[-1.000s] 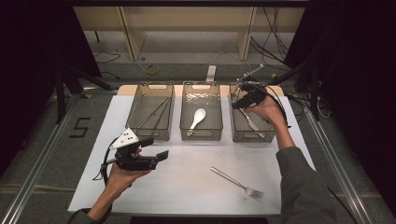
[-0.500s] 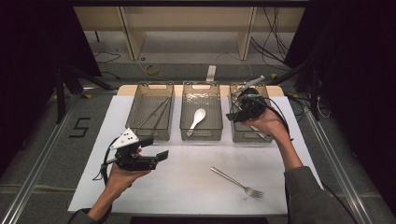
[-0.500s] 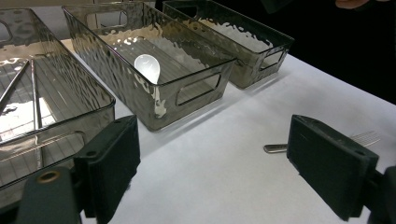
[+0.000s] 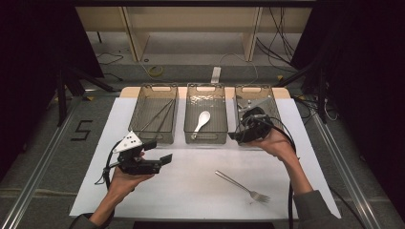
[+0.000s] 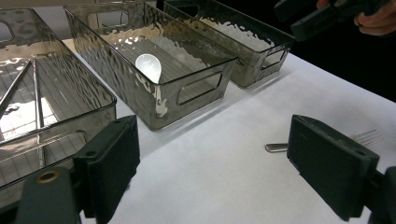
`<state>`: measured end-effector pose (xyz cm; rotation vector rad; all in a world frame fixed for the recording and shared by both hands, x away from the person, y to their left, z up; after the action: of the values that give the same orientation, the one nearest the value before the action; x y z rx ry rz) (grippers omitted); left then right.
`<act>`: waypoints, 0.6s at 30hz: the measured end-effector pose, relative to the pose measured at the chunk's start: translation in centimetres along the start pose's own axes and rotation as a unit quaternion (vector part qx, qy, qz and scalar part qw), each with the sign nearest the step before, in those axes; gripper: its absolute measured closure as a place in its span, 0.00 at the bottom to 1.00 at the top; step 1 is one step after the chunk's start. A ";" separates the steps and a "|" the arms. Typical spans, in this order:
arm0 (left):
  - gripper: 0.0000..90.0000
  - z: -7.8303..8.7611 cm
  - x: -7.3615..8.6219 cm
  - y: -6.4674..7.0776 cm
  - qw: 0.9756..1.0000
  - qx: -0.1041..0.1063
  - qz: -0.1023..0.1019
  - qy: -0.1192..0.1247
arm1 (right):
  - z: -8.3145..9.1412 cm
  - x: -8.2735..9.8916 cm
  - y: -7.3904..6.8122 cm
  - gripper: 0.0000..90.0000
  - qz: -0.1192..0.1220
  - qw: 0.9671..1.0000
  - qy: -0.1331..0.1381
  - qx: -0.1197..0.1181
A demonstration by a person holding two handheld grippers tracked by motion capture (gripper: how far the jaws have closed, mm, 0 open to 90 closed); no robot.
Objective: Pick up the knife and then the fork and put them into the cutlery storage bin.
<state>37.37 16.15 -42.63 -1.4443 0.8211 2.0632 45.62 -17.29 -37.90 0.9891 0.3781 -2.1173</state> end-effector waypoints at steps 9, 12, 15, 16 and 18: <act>0.18 0.0 0.0 0.0 1.000 -0.001 -0.004 0.000 | 0.3 1.3 -1.9 0.34 0.011 1.000 -0.010 -0.021; 0.18 0.1 0.0 0.0 1.000 -0.001 -0.007 -0.002 | 0.2 2.0 -2.4 0.34 0.019 0.999 -0.026 -0.028; 0.18 0.1 0.0 0.0 1.000 -0.001 -0.006 -0.002 | 0.0 2.6 -2.8 0.34 0.023 0.998 -0.038 -0.033; 0.18 0.1 0.0 0.1 1.000 0.000 -0.007 -0.003 | -0.1 2.7 -2.9 0.34 0.024 0.998 -0.042 -0.034; 0.18 0.1 0.0 0.1 1.000 0.000 -0.007 -0.002 | -0.3 3.0 -3.1 0.34 0.027 0.998 -0.050 -0.038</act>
<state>37.28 16.17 -42.59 -1.4428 0.8064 2.0549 42.19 -16.57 -40.50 0.8363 0.3747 -2.0789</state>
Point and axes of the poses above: each handheld gripper's, and its own axes: z roughly backward along the jaws, x roughly out of its underside, y roughly to its right, the point moved 3 cm from there along -z, roughly forward along the jaws, and after that the axes turned 8 degrees about y, right-handed, at the moved point
